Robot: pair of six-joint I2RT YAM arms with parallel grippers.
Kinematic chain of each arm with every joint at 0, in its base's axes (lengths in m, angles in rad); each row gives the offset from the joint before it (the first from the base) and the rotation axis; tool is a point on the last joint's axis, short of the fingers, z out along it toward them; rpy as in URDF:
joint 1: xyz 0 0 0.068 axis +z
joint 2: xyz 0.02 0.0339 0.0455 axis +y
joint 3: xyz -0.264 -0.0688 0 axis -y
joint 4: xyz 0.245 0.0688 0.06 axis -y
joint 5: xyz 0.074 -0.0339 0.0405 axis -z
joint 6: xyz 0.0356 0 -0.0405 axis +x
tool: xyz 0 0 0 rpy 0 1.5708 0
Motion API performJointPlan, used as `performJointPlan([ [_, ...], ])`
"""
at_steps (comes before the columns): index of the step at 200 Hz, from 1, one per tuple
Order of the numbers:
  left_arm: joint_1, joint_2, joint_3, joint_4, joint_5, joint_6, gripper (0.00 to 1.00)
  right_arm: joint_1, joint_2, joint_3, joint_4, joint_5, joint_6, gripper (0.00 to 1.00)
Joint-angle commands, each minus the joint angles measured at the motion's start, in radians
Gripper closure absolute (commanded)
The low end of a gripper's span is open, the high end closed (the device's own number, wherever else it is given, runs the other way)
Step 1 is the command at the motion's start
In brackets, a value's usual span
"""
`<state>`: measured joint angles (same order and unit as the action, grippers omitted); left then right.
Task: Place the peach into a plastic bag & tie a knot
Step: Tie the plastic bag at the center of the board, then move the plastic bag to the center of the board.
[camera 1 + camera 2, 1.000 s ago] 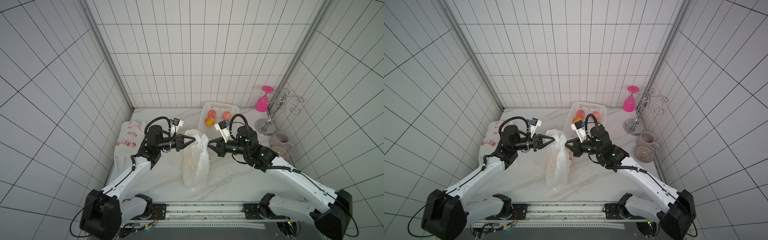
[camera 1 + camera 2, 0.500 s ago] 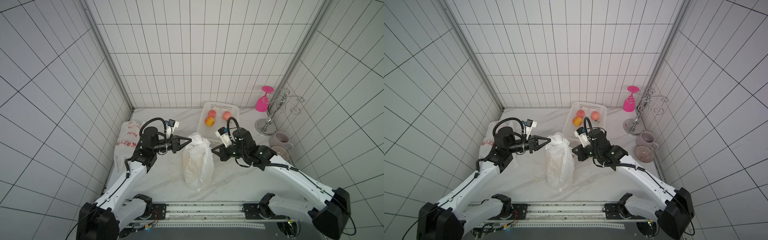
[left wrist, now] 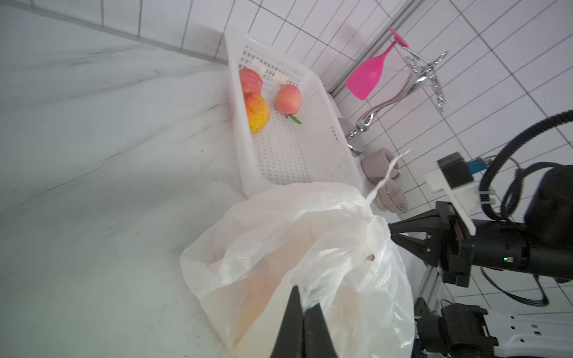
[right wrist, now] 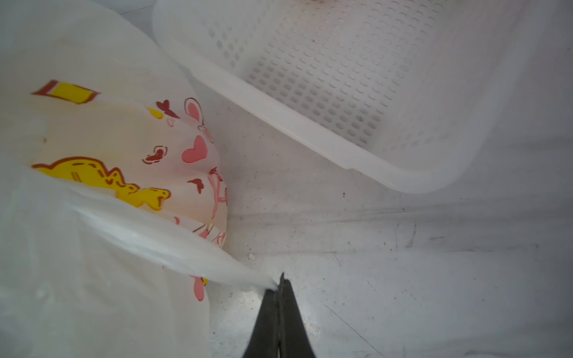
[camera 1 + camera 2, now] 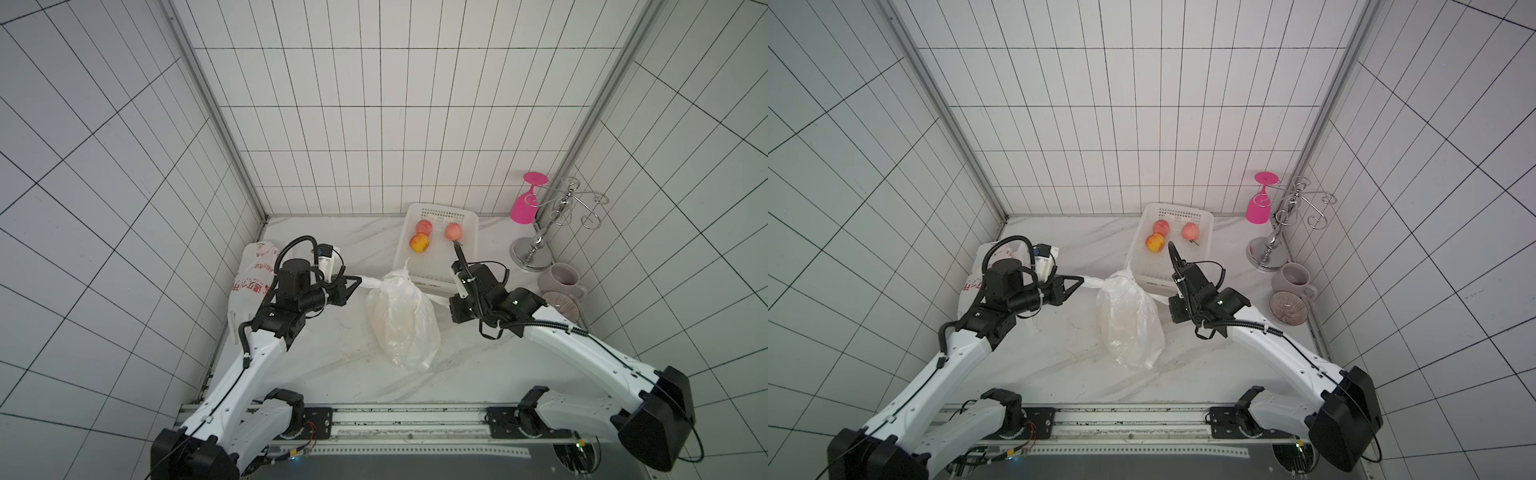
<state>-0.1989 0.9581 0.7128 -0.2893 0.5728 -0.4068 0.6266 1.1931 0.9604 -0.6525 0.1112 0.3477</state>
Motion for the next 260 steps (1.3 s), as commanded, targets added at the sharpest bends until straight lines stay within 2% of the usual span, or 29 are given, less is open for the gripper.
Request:
performJointPlan([
  [1,0.072,-0.035,-0.041,-0.017,-0.24,-0.009,1.0,-0.143,-0.012,-0.02,-0.211,0.188,0.08,1.0],
  [21,0.073,-0.012,-0.063,-0.009,-0.254,-0.038,1.0,-0.231,-0.003,-0.038,-0.206,0.158,0.094,1.0],
  [59,0.078,0.009,-0.063,-0.037,-0.282,-0.031,1.0,-0.323,-0.001,-0.075,-0.184,0.134,0.103,1.0],
  [88,0.078,0.017,-0.081,-0.011,-0.252,-0.035,1.0,-0.396,-0.003,-0.112,-0.143,0.065,0.106,1.0],
  [98,0.078,0.029,-0.088,0.011,-0.211,-0.035,1.0,-0.399,-0.002,-0.108,-0.13,0.034,0.101,1.0],
  [115,0.062,0.06,-0.088,0.099,-0.04,-0.07,1.0,-0.394,-0.013,-0.088,-0.115,-0.069,0.073,1.0],
  [130,-0.022,0.087,-0.06,0.149,0.046,-0.088,1.0,-0.383,-0.032,-0.048,-0.153,-0.099,0.051,1.0],
  [142,-0.077,0.092,-0.039,0.151,0.067,-0.086,0.93,-0.38,-0.057,-0.009,-0.189,-0.129,0.016,1.0],
  [151,-0.096,0.085,-0.035,0.164,0.099,-0.088,0.85,-0.381,-0.075,0.028,-0.232,-0.147,-0.011,0.87],
  [159,-0.1,0.075,-0.031,0.173,0.132,-0.093,0.77,-0.378,-0.082,0.066,-0.278,-0.158,-0.032,0.69],
  [164,-0.1,0.07,-0.025,0.172,0.15,-0.091,0.72,-0.374,-0.084,0.093,-0.31,-0.158,-0.044,0.61],
  [178,-0.1,0.053,0.0,0.137,0.159,-0.057,0.63,-0.335,-0.084,0.149,-0.37,-0.141,-0.068,0.49],
  [196,-0.099,0.034,0.045,0.095,0.112,-0.008,0.52,-0.242,-0.067,0.201,-0.414,-0.082,-0.076,0.35],
  [213,-0.096,0.031,0.105,0.033,0.025,0.031,0.44,-0.124,-0.035,0.256,-0.417,-0.064,-0.091,0.26],
  [228,-0.09,0.051,0.177,-0.035,-0.035,0.066,0.39,-0.038,0.006,0.282,-0.376,-0.095,-0.107,0.22],
  [245,-0.084,0.083,0.249,-0.073,-0.069,0.085,0.38,0.03,0.095,0.309,-0.331,-0.117,-0.141,0.2],
  [260,-0.079,0.108,0.295,-0.081,-0.088,0.076,0.38,0.07,0.194,0.346,-0.293,-0.087,-0.174,0.2],
])
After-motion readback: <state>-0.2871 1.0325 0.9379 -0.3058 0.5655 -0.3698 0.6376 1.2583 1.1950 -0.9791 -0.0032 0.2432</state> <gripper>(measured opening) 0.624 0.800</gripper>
